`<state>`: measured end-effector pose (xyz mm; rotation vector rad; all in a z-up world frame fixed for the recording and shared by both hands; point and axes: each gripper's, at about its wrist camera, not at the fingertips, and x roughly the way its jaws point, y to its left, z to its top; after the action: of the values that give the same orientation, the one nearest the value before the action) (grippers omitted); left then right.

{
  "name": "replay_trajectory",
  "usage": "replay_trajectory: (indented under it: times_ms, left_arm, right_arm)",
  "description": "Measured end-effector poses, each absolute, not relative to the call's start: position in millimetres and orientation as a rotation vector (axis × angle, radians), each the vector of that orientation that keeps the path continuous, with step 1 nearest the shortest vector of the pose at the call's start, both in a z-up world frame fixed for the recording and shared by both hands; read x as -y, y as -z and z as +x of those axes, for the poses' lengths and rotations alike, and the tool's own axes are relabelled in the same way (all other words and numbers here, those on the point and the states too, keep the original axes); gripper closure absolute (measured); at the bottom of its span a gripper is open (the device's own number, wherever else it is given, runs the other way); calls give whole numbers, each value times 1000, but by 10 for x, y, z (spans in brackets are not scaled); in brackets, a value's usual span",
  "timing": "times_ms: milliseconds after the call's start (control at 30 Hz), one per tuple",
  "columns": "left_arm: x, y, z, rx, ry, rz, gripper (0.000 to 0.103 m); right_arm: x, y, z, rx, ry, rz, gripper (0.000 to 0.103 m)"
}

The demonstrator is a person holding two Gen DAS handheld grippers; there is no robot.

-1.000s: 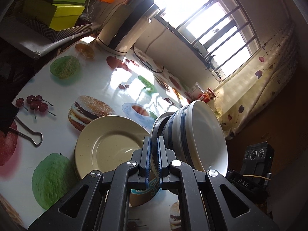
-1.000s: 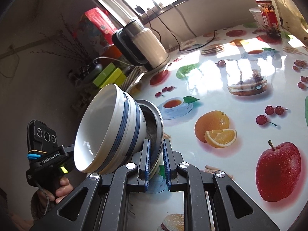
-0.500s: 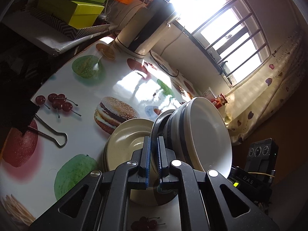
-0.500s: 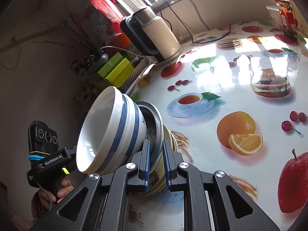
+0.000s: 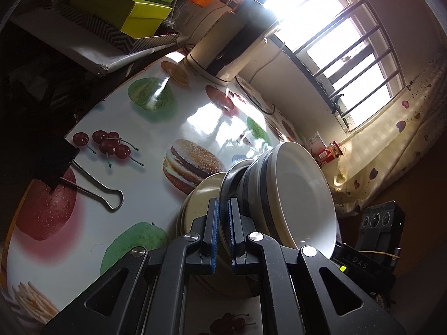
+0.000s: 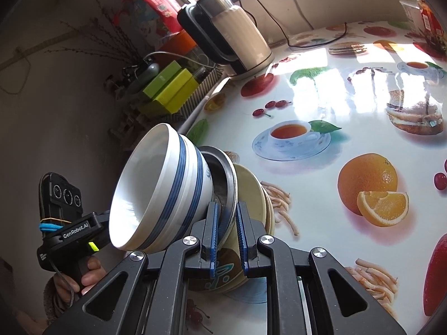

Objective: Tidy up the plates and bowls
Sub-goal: 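Lower the basin onto the cream plates and open both tools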

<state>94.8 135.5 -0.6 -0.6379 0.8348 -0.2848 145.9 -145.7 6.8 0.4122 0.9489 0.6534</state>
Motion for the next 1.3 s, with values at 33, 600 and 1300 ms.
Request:
replay_trajectory:
  times_ms: [33, 600, 1300]
  left_arm:
    - [-1358, 13, 946, -838, 280, -639, 99]
    - [-1316, 21, 891, -851, 227, -613, 98]
    - [-1328, -71, 748, -832, 131, -509, 66]
  right_arm:
    - [1451, -60, 1464, -952, -656, 414, 89]
    - [1408, -60, 1519, -948, -664, 406, 88]
    - [1503, -162, 1345, -908, -600, 337, 63]
